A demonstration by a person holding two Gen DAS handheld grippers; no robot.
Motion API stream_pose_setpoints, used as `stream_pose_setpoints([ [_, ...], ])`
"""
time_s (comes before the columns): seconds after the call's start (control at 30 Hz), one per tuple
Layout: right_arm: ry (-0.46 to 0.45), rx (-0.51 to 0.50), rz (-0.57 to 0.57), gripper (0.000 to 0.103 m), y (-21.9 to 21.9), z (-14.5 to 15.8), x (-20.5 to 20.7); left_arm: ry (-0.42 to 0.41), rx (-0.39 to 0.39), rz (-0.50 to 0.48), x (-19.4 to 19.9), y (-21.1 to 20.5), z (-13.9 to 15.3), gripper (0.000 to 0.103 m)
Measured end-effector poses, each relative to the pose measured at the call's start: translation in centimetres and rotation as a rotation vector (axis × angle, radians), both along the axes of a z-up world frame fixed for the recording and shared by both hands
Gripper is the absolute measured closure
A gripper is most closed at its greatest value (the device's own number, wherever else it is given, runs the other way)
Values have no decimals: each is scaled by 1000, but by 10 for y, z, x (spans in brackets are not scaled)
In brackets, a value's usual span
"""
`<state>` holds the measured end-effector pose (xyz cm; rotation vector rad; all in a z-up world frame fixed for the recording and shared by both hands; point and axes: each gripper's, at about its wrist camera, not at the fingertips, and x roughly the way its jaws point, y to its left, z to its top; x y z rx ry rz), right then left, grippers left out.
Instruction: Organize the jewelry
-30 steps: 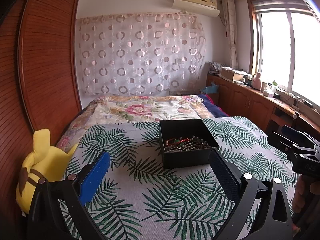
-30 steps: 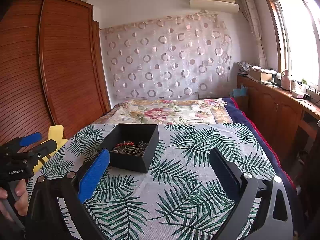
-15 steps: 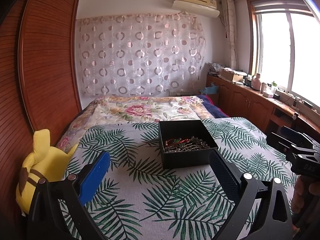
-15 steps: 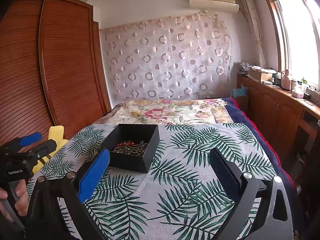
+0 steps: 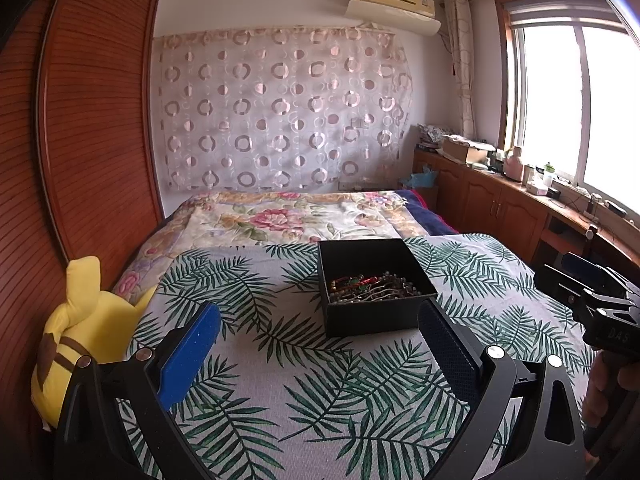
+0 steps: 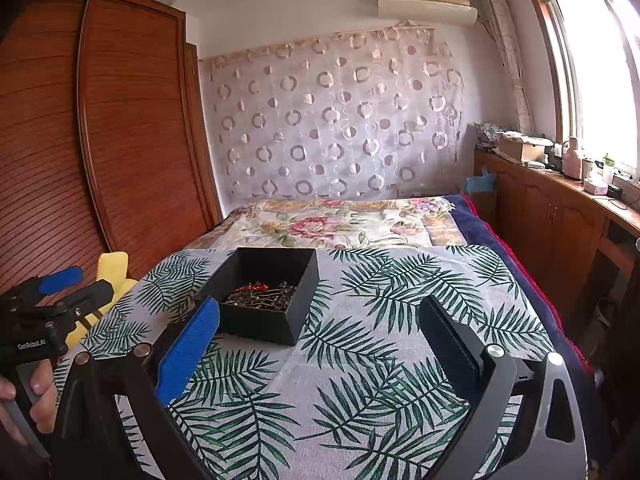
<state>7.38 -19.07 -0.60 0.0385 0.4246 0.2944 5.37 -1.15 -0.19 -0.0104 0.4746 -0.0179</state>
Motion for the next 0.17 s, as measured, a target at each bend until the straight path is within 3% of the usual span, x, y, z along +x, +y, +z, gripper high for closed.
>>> stream_pose_setpoints([
  [0.17,-1,1,-1,2,0,0,0,0,-6,2,-1,0,3,8],
])
